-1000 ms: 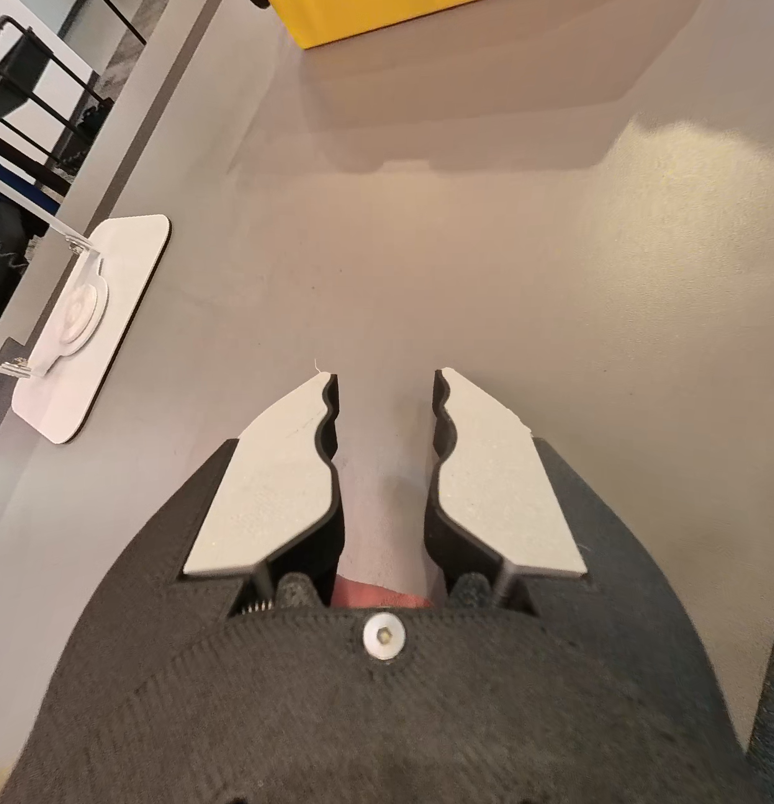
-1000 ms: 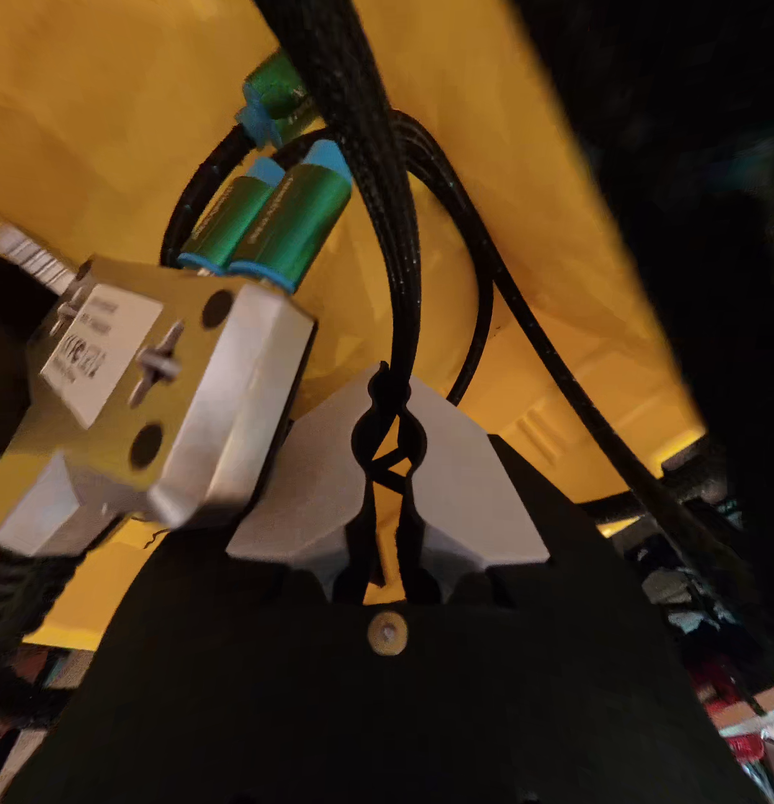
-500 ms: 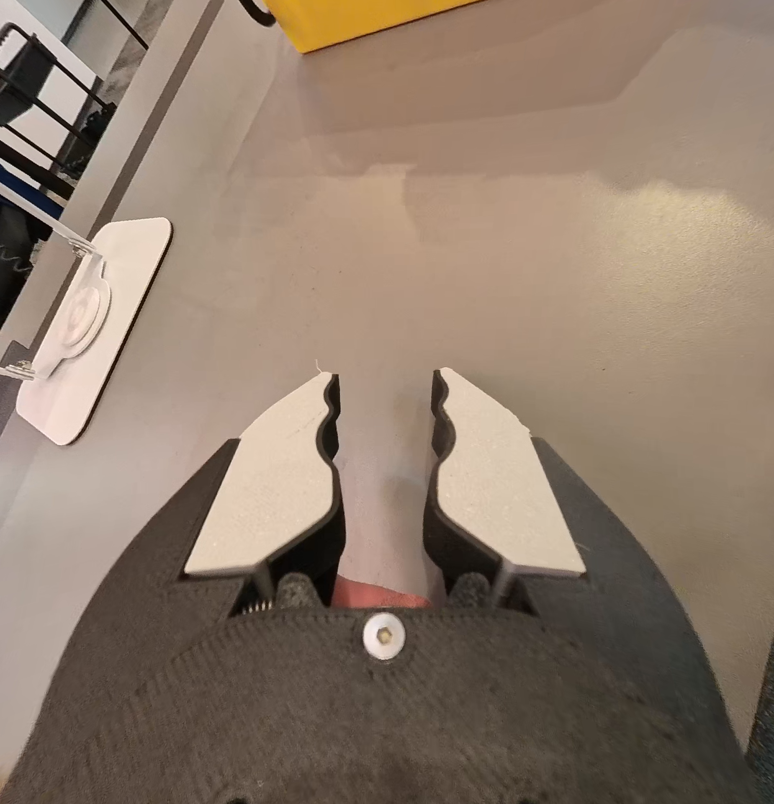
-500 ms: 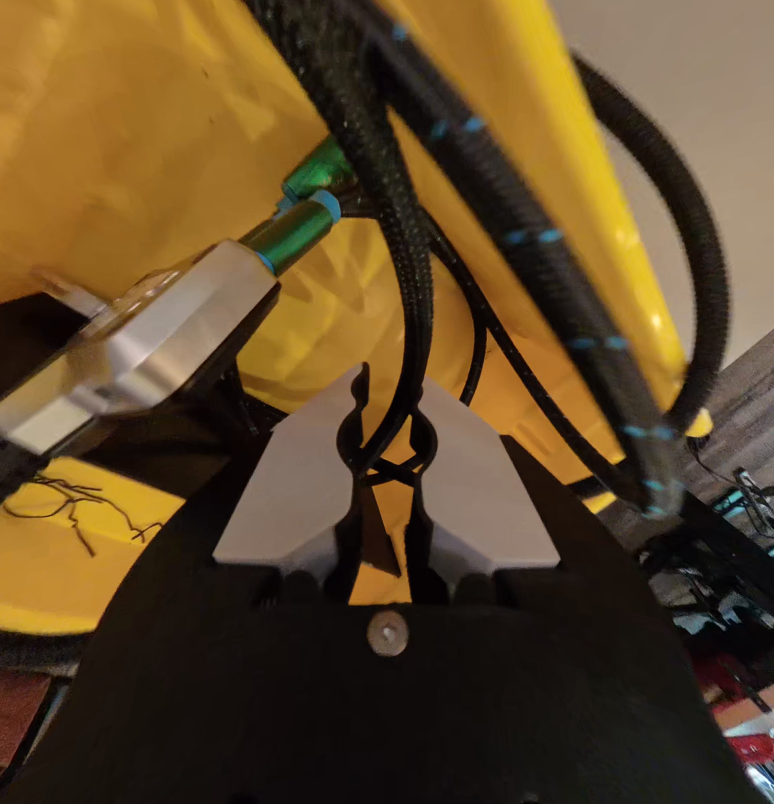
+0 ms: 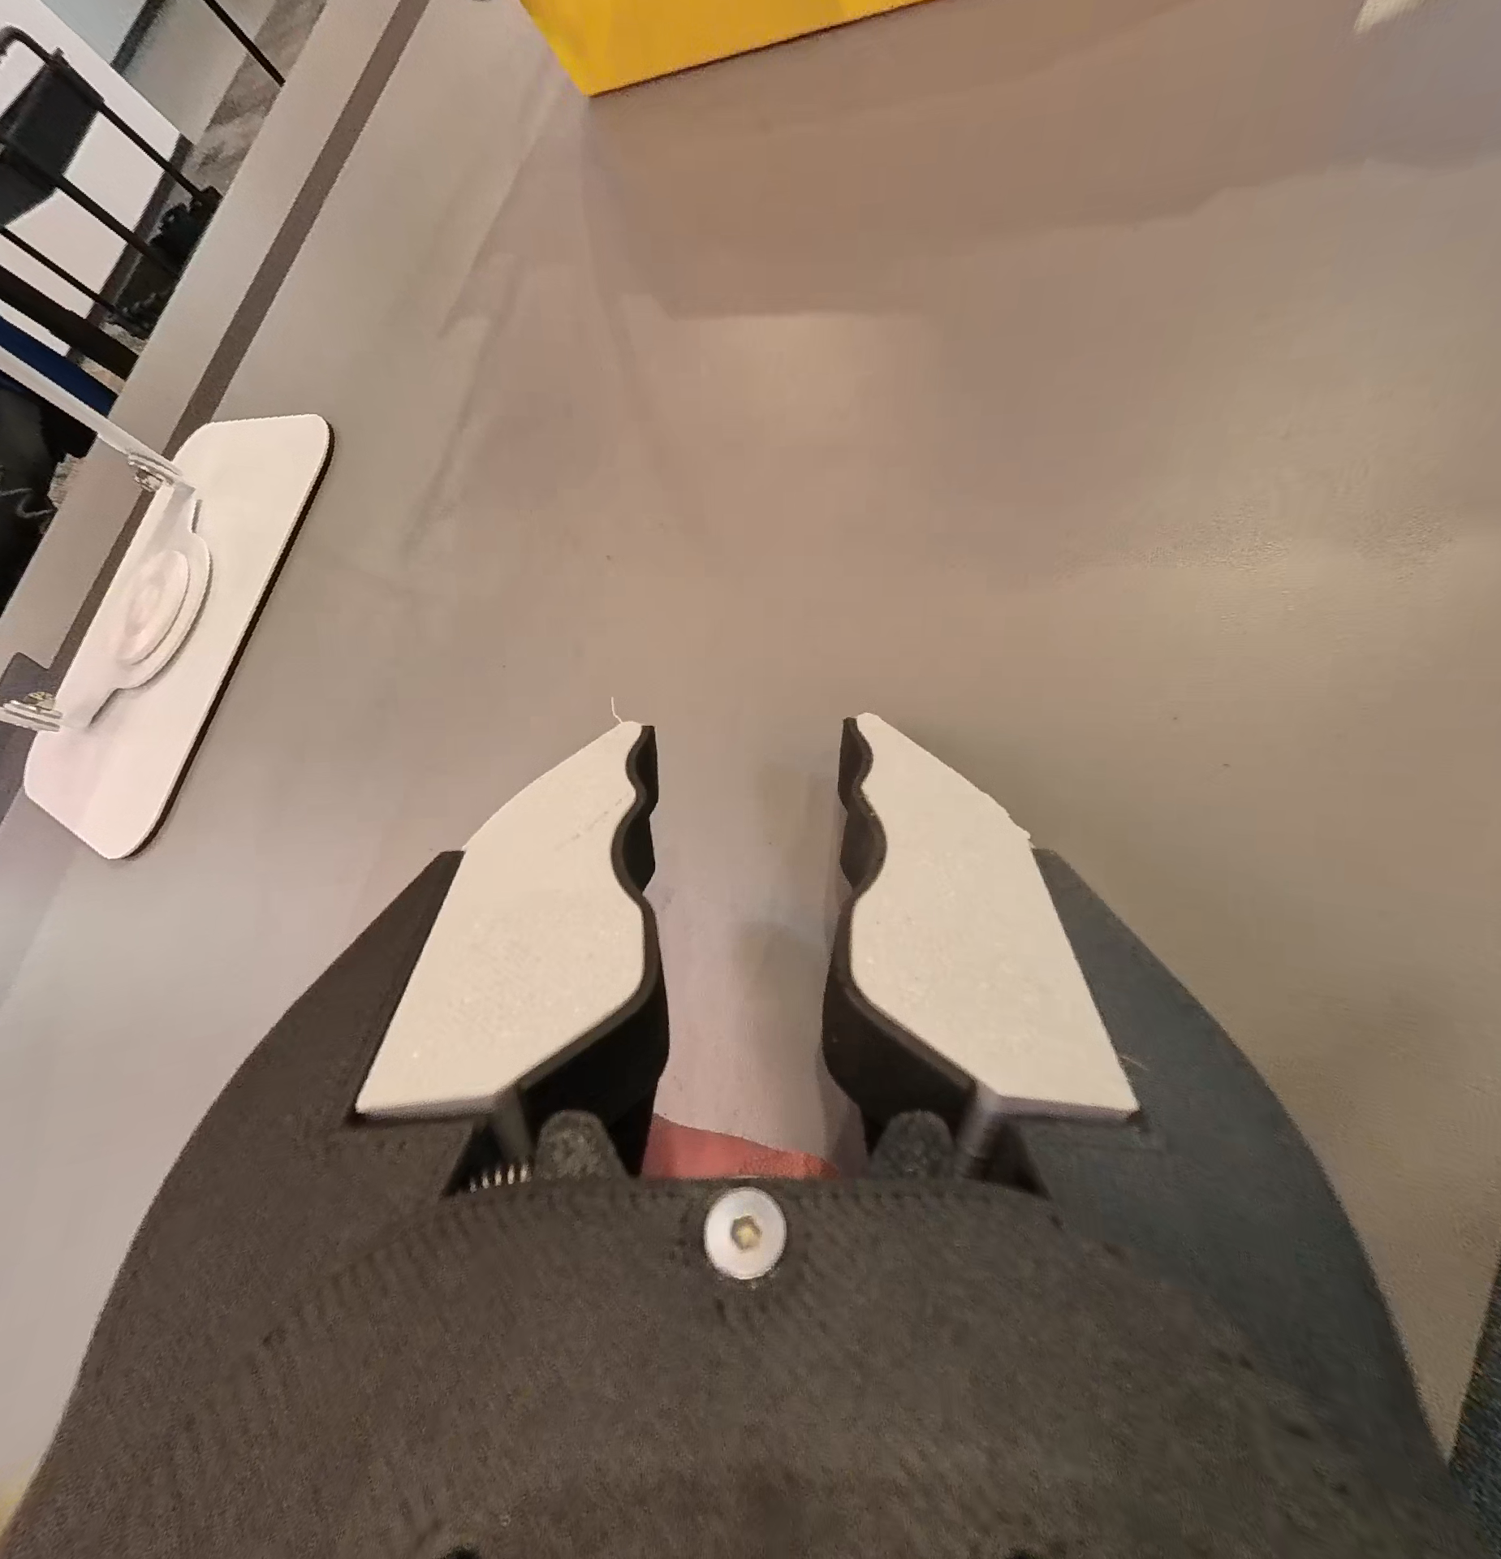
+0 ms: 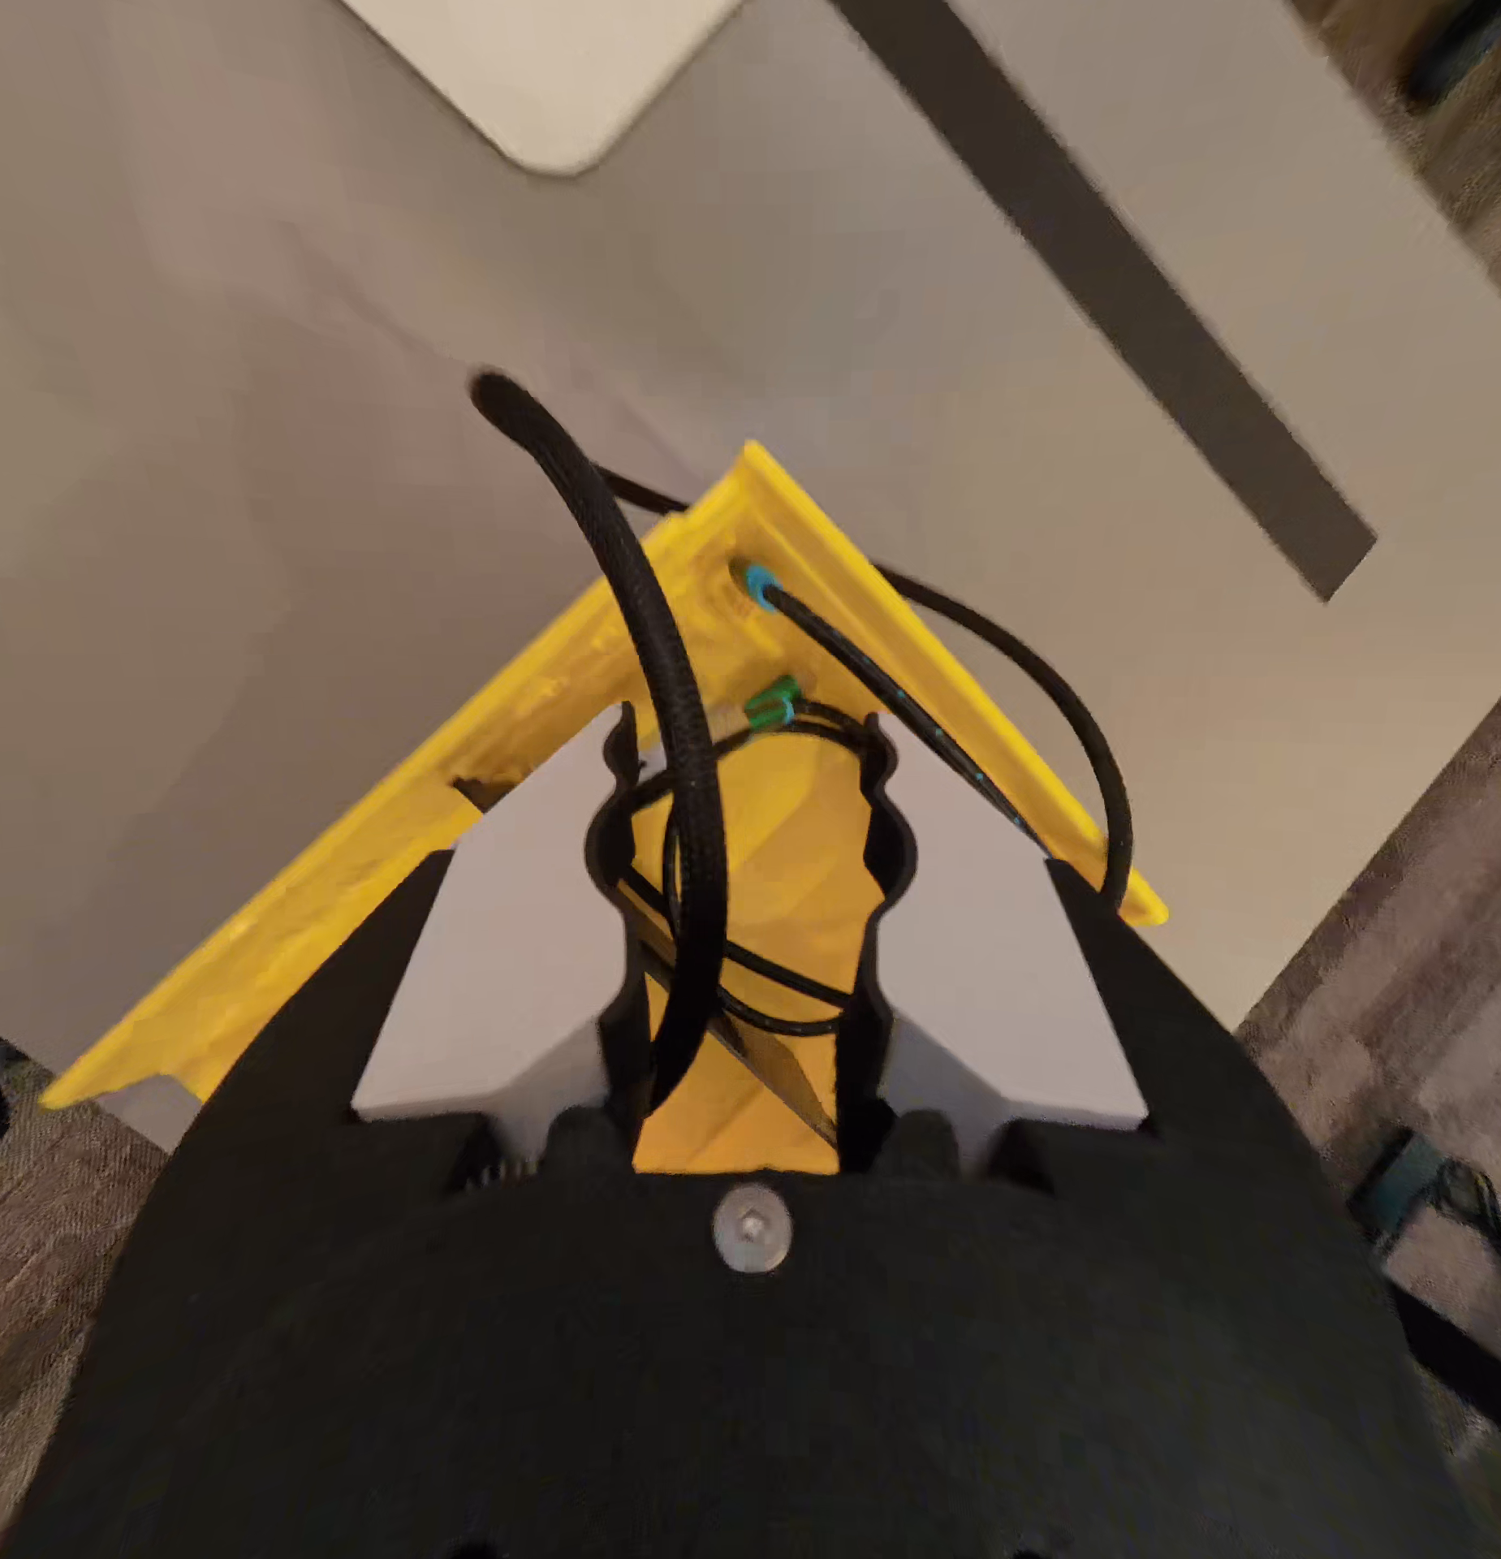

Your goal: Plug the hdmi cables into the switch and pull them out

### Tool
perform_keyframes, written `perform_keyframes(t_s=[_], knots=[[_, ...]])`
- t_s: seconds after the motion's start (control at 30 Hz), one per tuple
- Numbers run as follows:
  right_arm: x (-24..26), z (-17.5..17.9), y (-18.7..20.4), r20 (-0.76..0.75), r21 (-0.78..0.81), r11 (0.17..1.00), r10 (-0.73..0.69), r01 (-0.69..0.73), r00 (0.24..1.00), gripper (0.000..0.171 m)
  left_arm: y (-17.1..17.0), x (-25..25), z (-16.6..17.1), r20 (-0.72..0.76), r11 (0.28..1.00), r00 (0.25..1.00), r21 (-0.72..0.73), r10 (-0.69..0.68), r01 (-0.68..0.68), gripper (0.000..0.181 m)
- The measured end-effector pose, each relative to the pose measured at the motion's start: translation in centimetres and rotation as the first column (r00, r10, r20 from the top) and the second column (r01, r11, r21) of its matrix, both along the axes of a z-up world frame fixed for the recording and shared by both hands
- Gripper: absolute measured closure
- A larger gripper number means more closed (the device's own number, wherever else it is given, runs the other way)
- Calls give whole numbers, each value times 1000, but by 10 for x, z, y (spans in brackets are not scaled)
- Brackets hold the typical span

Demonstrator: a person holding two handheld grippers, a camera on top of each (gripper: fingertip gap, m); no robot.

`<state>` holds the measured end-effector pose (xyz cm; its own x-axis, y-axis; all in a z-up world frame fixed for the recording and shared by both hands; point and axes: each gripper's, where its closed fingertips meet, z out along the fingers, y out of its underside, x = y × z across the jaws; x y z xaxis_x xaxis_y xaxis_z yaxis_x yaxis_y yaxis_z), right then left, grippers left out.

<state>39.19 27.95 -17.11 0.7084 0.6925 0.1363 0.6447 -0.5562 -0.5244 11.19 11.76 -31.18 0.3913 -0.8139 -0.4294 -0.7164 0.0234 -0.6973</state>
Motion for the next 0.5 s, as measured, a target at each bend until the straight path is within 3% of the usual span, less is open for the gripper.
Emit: perform_keyframes(t_s=[0.2,0.33,0.4,0.5], knots=[[-21,33,-14,-48,58,998,17,-14,999,105,0,0,0,0,1000,1000,1,0,0,141],[-17,42,-12,151,97,995,7,-22,989,96,0,0,0,0,1000,1000,-3,-1,1,141],[-24,43,-14,224,82,995,37,-57,974,102,0,0,0,0,1000,1000,-3,0,0,141],[-43,55,-18,209,106,990,71,-95,975,105,0,0,0,0,1000,1000,2,0,0,141]])
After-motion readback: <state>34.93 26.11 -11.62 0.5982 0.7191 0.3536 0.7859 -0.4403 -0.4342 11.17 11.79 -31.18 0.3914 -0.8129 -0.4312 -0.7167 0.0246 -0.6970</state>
